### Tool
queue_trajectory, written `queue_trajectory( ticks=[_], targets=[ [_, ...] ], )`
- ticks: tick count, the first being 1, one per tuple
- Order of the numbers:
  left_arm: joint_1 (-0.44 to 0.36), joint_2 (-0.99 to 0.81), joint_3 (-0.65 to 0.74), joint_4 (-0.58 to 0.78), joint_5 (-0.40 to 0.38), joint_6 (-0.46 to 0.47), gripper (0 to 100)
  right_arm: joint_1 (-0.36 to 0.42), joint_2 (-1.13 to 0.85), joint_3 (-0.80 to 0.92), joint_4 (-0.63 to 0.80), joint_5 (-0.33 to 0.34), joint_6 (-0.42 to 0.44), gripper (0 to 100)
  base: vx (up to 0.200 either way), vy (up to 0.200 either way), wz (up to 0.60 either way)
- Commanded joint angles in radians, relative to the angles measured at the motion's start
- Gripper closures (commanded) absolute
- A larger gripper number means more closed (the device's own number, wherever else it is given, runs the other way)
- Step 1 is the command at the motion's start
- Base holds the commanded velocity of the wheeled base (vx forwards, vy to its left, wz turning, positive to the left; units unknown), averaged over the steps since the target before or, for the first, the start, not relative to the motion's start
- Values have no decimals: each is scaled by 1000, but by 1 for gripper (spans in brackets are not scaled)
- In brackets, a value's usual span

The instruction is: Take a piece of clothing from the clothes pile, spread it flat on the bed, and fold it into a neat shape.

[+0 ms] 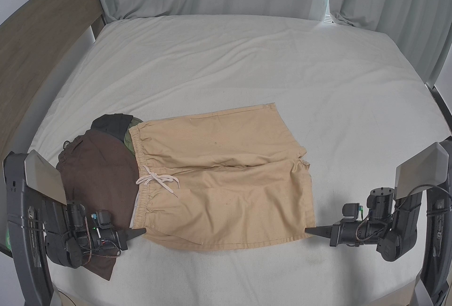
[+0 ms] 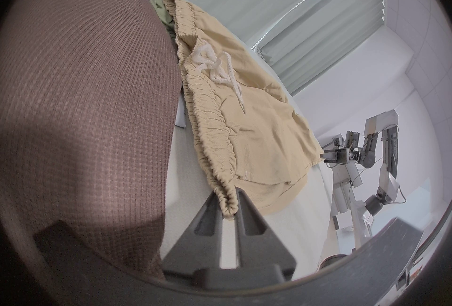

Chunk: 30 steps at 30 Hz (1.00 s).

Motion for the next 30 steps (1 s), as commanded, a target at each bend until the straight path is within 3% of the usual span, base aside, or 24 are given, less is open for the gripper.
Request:
queue_trajectory(
  ticks=[1, 9, 22, 30],
  targets=[
    [12, -4, 21, -2, -4, 27, 100, 0, -4, 20, 0, 0, -3, 100, 0, 0, 0],
    [35, -6, 74, -1, -88, 93, 100, -20, 7, 97, 1, 0, -124, 100, 0, 0, 0],
    [53, -8, 95, -1, -145, 111, 100, -25, 7, 139, 3, 0, -192, 100, 0, 0, 0],
    [57, -95, 184, -1, -166, 104, 100, -25, 5, 172, 3, 0, -244, 100, 0, 0, 0]
  ],
)
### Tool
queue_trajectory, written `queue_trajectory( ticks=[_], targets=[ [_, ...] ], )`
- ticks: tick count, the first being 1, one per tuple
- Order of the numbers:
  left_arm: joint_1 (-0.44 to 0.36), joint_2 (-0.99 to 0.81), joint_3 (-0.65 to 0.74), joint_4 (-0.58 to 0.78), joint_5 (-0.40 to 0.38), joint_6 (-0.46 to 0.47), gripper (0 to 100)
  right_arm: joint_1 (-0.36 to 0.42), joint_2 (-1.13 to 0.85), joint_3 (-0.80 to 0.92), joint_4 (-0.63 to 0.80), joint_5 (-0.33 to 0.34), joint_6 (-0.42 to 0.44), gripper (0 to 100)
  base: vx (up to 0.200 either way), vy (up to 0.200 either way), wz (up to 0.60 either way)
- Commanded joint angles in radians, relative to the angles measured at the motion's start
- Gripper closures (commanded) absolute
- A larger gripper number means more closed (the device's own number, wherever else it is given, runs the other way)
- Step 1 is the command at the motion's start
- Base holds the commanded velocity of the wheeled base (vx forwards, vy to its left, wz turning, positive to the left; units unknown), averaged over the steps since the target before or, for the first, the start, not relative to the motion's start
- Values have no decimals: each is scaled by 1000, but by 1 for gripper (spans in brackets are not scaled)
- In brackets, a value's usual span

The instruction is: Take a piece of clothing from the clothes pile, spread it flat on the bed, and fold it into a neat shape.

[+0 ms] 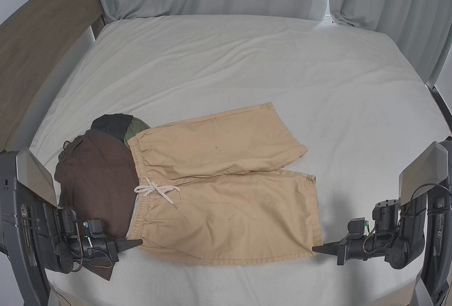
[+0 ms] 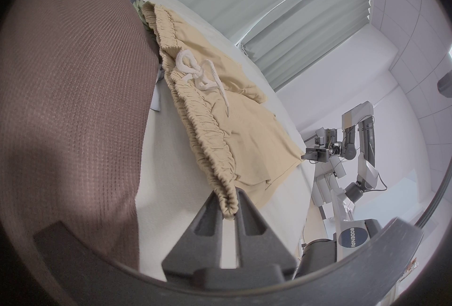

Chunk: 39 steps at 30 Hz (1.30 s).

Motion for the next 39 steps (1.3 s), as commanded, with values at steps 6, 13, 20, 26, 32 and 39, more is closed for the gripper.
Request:
queue_trajectory(
  ticks=[6, 13, 20, 26, 32, 39],
  targets=[
    [10, -86, 121, -1, -45, 21, 100, 0, 1, 45, 0, 0, -89, 100, 0, 0, 0],
    [22, -82, 168, -1, -49, 93, 100, -12, -2, 71, 0, 2, -126, 100, 0, 0, 0],
    [57, -37, 173, 4, -100, 201, 100, -11, -5, 111, 0, 2, -175, 100, 0, 0, 0],
    [71, -2, 173, 8, -128, 276, 100, -12, 0, 119, 1, 3, -211, 100, 0, 0, 0],
    [73, -10, 173, 8, -169, 276, 100, -9, -13, 117, -2, 19, -211, 100, 0, 0, 0],
    [62, -59, 173, 2, -191, 265, 100, -11, -83, 100, -2, 88, -201, 100, 0, 0, 0]
  ],
)
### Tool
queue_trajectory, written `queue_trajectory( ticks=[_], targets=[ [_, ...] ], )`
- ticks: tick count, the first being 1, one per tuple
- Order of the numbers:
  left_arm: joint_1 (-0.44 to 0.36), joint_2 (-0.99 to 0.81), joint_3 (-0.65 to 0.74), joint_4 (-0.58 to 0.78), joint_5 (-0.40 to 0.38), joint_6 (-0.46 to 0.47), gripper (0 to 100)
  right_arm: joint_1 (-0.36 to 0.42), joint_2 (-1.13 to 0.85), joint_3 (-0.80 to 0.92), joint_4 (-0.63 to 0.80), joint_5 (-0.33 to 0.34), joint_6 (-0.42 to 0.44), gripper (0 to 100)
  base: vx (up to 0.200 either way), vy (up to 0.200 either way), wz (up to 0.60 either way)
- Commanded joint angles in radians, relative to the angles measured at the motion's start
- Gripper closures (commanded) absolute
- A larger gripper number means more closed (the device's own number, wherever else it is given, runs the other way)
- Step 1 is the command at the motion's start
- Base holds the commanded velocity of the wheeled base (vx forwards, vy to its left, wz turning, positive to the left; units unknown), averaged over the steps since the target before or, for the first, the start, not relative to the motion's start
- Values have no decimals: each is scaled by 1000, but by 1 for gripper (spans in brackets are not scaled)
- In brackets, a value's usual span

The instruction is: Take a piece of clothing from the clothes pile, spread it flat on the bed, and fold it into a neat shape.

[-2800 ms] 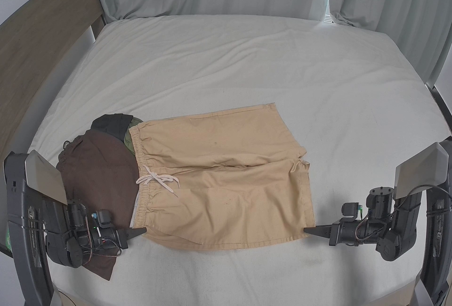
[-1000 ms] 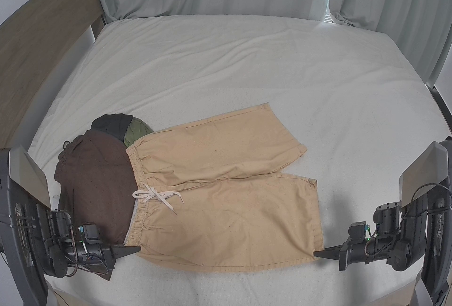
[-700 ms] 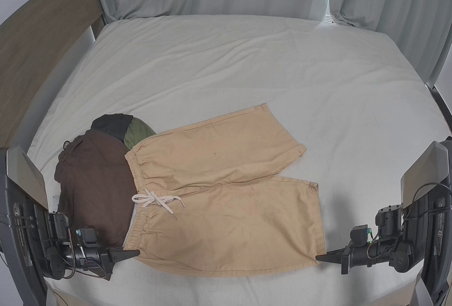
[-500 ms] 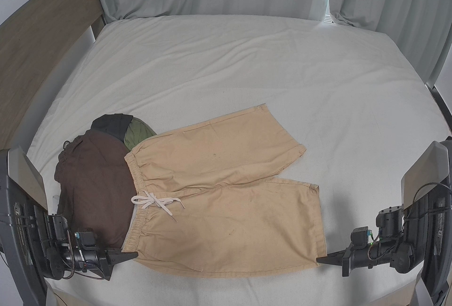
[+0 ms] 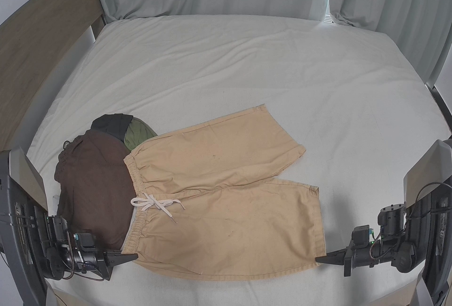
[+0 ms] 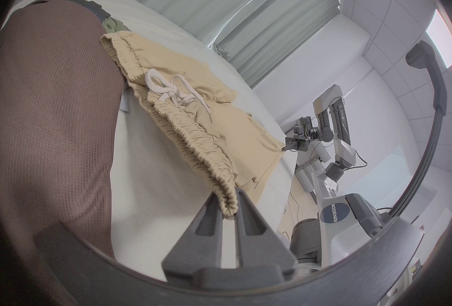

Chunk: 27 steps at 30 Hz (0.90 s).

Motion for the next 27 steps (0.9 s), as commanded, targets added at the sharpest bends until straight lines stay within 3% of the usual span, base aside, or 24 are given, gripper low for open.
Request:
queue_trajectory(
  ticks=[1, 15, 27],
  targets=[
    [-11, -36, 16, -4, -8, -9, 100, -1, -58, -3, -1, 13, 8, 100, 0, 0, 0],
    [-48, -133, -28, -5, -7, -128, 100, 9, -164, -82, -1, 28, 134, 100, 0, 0, 0],
    [-50, -145, -47, -7, -4, -153, 100, 9, -210, -104, -2, 28, 171, 100, 0, 0, 0]
  ],
)
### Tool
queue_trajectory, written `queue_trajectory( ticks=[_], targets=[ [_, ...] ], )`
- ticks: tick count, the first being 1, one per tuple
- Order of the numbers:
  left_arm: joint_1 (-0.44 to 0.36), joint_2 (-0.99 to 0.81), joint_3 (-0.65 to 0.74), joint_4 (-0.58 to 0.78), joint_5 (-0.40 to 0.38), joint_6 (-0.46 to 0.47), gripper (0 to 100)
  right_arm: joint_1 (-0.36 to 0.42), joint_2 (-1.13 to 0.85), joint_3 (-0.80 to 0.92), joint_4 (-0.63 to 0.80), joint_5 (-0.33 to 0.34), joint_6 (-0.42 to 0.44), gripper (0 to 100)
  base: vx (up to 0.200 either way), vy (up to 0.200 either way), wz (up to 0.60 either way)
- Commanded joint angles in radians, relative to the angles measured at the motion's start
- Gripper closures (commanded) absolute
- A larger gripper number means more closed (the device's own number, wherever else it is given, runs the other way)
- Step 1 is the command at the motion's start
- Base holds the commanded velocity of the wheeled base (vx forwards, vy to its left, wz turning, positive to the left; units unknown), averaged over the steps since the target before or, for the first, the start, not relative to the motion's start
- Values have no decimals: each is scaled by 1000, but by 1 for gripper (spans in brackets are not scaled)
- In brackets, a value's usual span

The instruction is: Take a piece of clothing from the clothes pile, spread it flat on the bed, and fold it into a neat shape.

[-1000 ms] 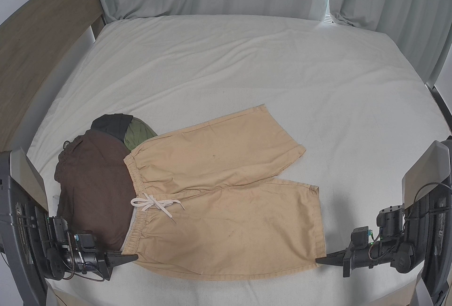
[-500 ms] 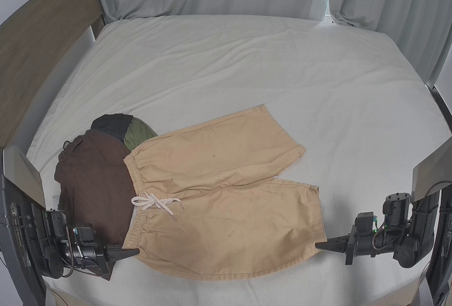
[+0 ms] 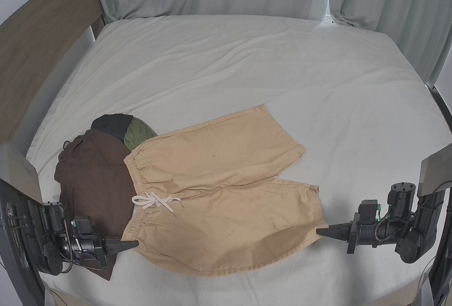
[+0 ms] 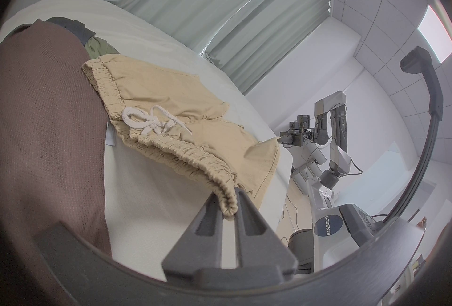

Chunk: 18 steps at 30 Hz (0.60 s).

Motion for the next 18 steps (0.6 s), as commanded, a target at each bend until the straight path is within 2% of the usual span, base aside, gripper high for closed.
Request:
queue_trajectory(
  ticks=[1, 11, 18],
  targets=[
    [0, -14, -12, -1, 3, -12, 100, 0, -38, -11, -1, 0, 23, 100, 0, 0, 0],
    [-3, -97, -31, -1, 23, -130, 100, 1, -108, -25, 0, 0, 72, 100, 0, 0, 0],
    [-15, -132, -57, -1, 65, -168, 100, 3, -142, -34, 0, 0, 98, 100, 0, 0, 0]
  ],
)
